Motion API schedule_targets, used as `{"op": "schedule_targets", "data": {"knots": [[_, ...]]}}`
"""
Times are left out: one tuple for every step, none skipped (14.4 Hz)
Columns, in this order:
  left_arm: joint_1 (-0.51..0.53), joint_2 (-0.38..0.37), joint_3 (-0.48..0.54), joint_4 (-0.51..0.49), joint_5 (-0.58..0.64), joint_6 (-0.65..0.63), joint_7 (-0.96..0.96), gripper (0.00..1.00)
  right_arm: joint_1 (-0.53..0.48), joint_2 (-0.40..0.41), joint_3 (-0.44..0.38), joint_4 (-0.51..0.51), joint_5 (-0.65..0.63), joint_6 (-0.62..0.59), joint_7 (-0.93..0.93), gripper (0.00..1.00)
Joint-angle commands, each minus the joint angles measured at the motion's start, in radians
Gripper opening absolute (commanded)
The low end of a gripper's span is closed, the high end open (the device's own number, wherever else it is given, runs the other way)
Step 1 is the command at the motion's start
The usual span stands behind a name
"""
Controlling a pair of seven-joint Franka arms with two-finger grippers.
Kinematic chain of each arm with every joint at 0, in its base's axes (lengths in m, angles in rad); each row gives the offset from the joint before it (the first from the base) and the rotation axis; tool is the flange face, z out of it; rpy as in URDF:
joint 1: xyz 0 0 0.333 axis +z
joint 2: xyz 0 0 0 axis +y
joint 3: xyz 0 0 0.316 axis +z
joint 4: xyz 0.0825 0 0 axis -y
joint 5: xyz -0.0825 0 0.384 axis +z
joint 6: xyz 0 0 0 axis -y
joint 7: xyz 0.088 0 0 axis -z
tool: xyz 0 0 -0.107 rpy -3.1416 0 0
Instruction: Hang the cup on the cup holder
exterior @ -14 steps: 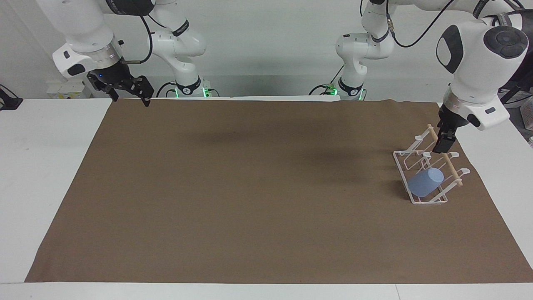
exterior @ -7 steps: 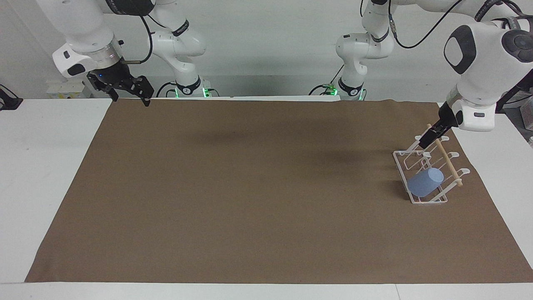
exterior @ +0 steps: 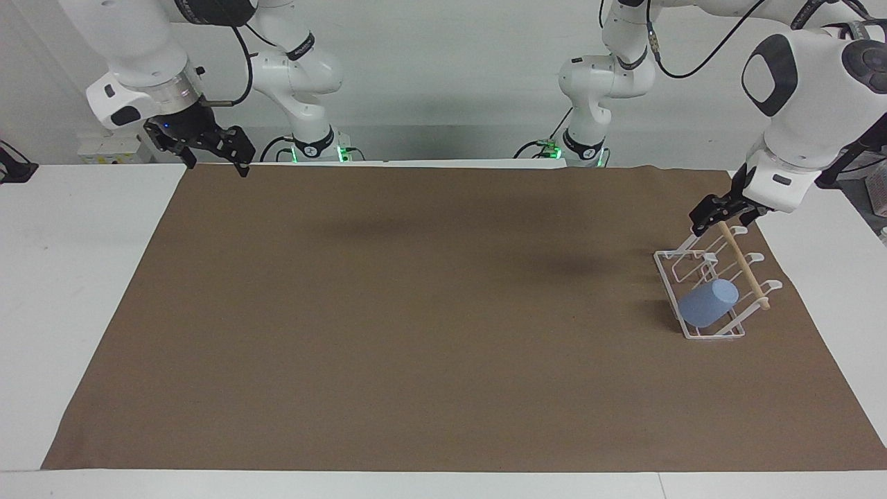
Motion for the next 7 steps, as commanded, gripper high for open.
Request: {"op": "schedule_targets", "data": {"knots": [[0.048, -0.022, -0.001, 0.0, -0.073, -0.003, 0.081, 1.0, -0.001, -0.014, -0.003, -0.015, 0.013, 0.005, -0.016, 0.99], [0.049, -0.022, 0.003, 0.032, -0.104, -0.006, 0.078, 1.0, -0.006, -0.014, -0.003, -0.015, 0.013, 0.007, -0.018, 0.99], [0.049, -0.02, -0.001, 0.085, -0.11, -0.019, 0.077, 1.0, -0.006, -0.014, -0.003, -0.015, 0.013, 0.007, -0.018, 0.99], [0.049, -0.022, 0.003, 0.093, -0.115, -0.027, 0.069, 1.0, -0.006, -0.014, -0.003, -0.015, 0.013, 0.005, -0.016, 0.99], [0.049, -0.025, 0.005, 0.09, -0.121, -0.041, 0.057, 1.0, -0.006, -0.014, -0.003, -0.015, 0.013, 0.007, -0.016, 0.99], [0.049, -0.042, 0.009, 0.066, -0.118, -0.044, 0.058, 1.0, -0.006, -0.014, -0.003, -0.014, 0.013, 0.007, -0.016, 0.99], [0.048, -0.06, 0.014, 0.019, -0.115, -0.027, 0.058, 1.0, -0.006, -0.014, -0.003, -0.014, 0.013, 0.007, -0.015, 0.99]]}}
